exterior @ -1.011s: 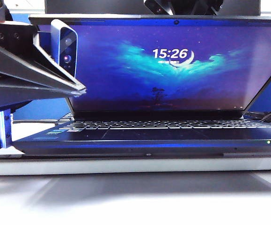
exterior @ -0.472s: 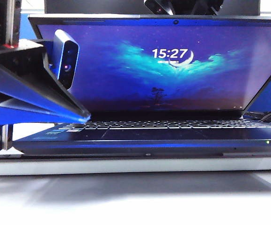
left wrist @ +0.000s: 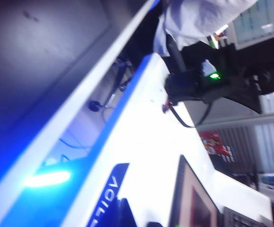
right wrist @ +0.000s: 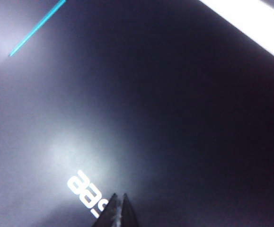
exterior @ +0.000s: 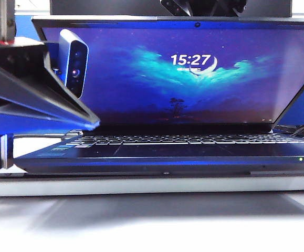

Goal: Close the lid of the black laptop.

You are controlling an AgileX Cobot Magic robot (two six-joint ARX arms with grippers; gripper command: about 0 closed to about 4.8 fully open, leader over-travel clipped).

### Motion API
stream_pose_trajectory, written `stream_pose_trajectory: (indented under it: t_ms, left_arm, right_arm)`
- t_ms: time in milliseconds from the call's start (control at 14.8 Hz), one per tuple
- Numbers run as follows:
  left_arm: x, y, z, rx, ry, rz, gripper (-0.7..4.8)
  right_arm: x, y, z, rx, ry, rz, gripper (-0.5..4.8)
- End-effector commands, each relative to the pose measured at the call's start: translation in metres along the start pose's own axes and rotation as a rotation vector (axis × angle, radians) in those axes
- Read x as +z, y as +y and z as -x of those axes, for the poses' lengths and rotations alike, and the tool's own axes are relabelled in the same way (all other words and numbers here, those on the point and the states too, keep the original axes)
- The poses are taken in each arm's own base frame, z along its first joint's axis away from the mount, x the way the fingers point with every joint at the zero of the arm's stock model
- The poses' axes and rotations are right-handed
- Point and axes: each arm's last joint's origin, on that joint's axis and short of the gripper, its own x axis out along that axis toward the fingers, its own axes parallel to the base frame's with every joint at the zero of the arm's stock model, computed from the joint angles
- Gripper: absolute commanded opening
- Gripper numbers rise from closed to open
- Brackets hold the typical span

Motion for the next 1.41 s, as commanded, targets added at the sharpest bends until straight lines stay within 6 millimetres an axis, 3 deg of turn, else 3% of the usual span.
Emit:
stream_pose_trajectory:
  t_ms: [67,472,808,1415]
  left_arm:
    - [-0.002,-0.001,0.0,-0.027,0.019,0.007,-0.04]
    - [-0.011,-0.012,0.008,-0.02,0.038,-0.026,-0.04]
    - [-0.03,-0.043,0.028,0.045,0.009,-0.053,-0.04]
    - [-0.053,-0.095,0.059,-0.027,-0.178,-0.166,-0.04]
  right_arm:
    - [0.0,0.002,0.006,-0.004,-0.023,0.007,-0.06]
    - [-0.002,0.004,0.012,-0.02,-0.042,0.007,-0.06]
    - [-0.002,0.005,0.013,-0.021,-0.05,-0.002,-0.06]
    - [-0.003,0.013,0.01,0.031,-0.023,0.007,-0.06]
